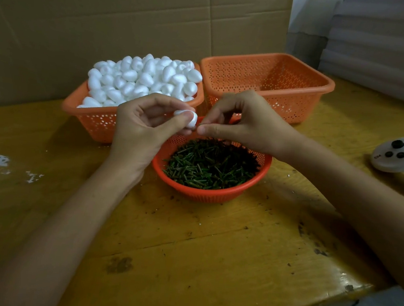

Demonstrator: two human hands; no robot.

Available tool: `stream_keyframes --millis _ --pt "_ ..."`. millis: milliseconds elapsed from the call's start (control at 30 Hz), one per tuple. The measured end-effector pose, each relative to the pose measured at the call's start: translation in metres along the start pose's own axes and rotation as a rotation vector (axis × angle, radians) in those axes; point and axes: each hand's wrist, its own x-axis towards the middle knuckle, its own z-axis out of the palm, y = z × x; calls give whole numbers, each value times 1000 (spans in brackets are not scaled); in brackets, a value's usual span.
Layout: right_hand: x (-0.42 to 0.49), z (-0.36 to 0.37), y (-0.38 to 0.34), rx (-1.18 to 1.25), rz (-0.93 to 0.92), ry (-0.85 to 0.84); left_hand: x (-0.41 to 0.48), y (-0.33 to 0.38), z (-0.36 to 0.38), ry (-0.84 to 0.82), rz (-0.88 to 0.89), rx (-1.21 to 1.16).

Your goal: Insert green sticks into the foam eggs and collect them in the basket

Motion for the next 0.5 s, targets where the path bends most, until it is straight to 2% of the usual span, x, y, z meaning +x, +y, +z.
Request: stream_keyframes --millis 100,267,500 --pt "1 -1 0 162 67 54 0 0 0 1 -10 -6" --pt "1 -1 -1 332 133 45 0 0 2 19 -25 -26" --pt "0 -2 -7 384 154 29 1 1 0 45 -61 -119"
